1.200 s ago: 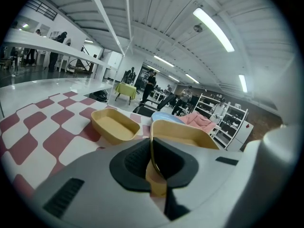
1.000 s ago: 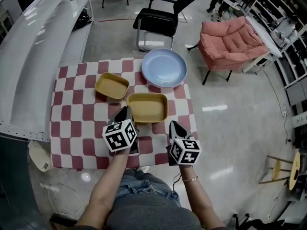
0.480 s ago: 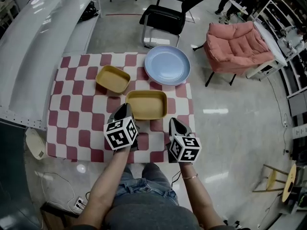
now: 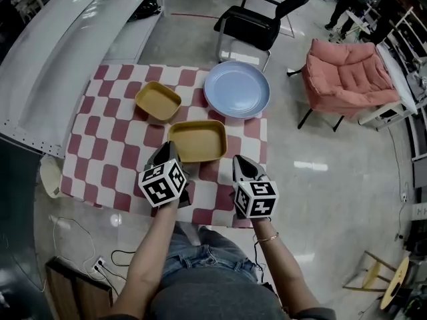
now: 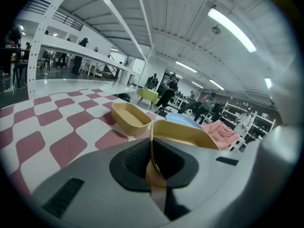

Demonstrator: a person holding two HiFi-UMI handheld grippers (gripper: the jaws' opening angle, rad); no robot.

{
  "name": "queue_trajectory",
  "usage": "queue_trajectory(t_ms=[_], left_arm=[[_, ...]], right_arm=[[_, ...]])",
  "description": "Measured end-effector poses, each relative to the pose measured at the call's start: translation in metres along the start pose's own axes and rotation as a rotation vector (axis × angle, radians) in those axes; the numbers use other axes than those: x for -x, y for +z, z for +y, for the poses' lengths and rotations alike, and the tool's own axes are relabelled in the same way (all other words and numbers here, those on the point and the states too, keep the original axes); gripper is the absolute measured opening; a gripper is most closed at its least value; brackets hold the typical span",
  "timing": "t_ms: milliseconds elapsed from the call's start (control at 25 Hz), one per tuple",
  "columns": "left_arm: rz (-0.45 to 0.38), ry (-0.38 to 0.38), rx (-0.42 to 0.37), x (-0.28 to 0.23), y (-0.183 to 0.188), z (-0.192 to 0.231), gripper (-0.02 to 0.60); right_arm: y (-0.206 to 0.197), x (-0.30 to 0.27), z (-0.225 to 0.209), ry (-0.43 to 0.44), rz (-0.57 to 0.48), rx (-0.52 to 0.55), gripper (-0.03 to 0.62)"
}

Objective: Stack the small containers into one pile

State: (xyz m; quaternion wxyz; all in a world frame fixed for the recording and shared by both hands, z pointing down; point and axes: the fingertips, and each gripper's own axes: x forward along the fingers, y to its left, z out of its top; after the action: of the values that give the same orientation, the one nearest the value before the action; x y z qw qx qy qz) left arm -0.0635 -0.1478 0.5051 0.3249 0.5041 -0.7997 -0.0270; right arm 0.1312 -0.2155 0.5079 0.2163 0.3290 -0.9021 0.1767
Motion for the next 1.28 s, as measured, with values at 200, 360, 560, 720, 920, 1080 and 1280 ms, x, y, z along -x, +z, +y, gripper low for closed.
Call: queue_trajectory(t_ms=[200, 360, 560, 720, 920, 1080, 1280], left_arm=[[-0.028, 0.056, 0.0, 0.0, 0.001, 0.003, 0.028], [-0.018, 0.084, 0.022, -0.004, -0.005, 0.004, 0.028], [-0.006, 0.109, 0.017, -0.009, -0.011, 0.005, 0.029], [0.012, 0.125, 0.007, -0.011, -0.015, 0.007, 0.029], [0.024, 0.134, -0.012, -0.014, -0.021, 0.007, 0.029], [0.037, 0.147, -0.032, -0.016, -0.025, 0.009, 0.029], [0.057, 0.169, -0.047, -0.017, -0.03, 0.011, 0.03]], right_arm=[[0.007, -0.007, -0.002, 0.044, -0.005, 0.004, 0.009], [0.011, -0.016, -0.002, 0.073, -0.004, 0.012, 0.009], [0.014, -0.025, -0.002, 0.102, 0.007, 0.028, 0.009], [0.014, -0.031, -0.002, 0.12, 0.02, 0.03, 0.009], [0.011, -0.037, -0.005, 0.131, 0.034, 0.036, 0.01], [0.009, -0.038, -0.007, 0.134, 0.041, 0.038, 0.009], [0.008, -0.038, -0.011, 0.133, 0.045, 0.034, 0.009]])
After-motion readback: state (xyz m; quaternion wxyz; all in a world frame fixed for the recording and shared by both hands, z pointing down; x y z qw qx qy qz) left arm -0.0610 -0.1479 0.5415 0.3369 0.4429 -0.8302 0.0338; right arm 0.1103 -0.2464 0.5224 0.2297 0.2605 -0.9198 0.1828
